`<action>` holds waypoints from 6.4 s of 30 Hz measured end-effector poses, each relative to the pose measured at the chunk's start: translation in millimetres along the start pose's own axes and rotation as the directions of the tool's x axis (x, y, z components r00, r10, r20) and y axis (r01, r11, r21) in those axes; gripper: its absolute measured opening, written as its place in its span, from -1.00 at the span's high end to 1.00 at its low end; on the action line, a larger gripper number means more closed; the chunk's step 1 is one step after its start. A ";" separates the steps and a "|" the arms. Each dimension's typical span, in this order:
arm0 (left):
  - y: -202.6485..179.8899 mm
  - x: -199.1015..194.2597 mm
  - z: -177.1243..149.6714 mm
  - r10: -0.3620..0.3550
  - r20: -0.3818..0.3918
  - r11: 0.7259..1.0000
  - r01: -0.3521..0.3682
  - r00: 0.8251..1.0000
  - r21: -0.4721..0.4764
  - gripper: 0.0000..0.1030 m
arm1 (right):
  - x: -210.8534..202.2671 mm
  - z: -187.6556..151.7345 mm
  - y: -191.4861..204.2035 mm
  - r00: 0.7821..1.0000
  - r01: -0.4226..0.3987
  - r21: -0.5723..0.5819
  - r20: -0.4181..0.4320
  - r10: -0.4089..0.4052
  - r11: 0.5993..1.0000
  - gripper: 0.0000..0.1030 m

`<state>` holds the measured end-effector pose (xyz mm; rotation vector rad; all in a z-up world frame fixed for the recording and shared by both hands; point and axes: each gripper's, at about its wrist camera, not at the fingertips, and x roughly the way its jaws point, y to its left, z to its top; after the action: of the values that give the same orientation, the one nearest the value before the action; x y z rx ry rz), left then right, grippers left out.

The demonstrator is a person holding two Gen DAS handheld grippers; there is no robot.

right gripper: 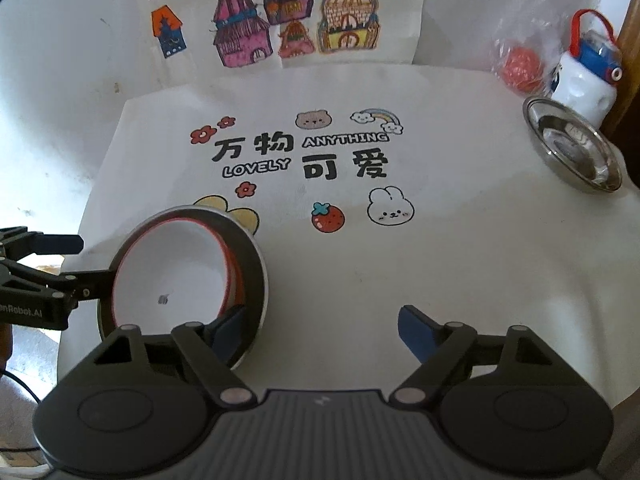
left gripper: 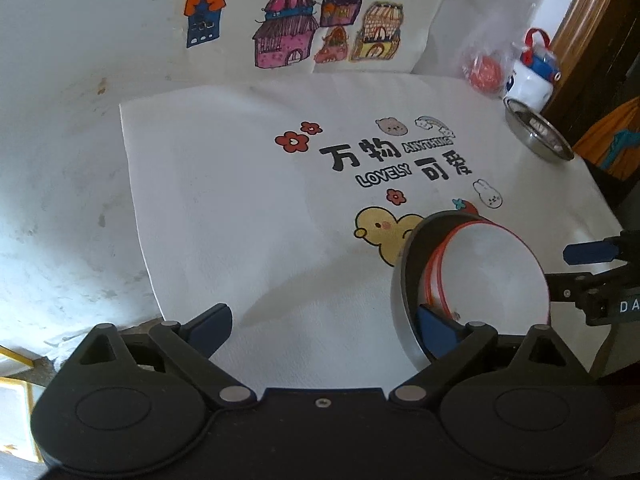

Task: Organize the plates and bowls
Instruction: 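Close both grippers on the steel bowl rim, then lift the steel bowl stack with both grippers and carry it toward the shallow steel plate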

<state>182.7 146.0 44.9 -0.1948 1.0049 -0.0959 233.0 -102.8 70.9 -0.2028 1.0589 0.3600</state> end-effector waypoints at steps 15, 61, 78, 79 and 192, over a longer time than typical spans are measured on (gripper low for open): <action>-18.6 9.8 14.5 0.070 -0.071 0.986 -0.058 0.995 0.157 -0.87 | 15.1 1.0 -13.3 0.992 -0.061 0.096 -0.104 0.071 0.993 -0.66; -18.9 18.1 31.7 -0.069 -0.163 0.991 0.087 0.984 0.107 0.06 | 27.1 3.9 -2.8 0.957 -0.183 0.290 -0.164 0.237 0.939 0.66; -22.6 18.2 30.6 -0.136 -0.140 0.988 0.144 0.981 0.051 0.76 | 27.1 1.7 3.4 0.959 -0.168 0.296 -0.173 0.226 0.940 0.73; -22.7 18.4 30.7 -0.137 -0.139 0.988 0.145 0.981 0.050 0.77 | 26.7 1.5 3.8 0.960 -0.165 0.294 -0.173 0.223 0.941 0.73; -195.8 77.7 107.1 -0.191 -0.119 0.958 0.212 0.974 0.195 0.84 | -7.5 -6.8 -178.4 0.988 -0.102 0.506 -0.045 0.145 0.856 0.78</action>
<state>316.6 -46.0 76.8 -0.1025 1.0647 -0.3981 292.7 -271.3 72.6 0.3257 1.2149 0.1795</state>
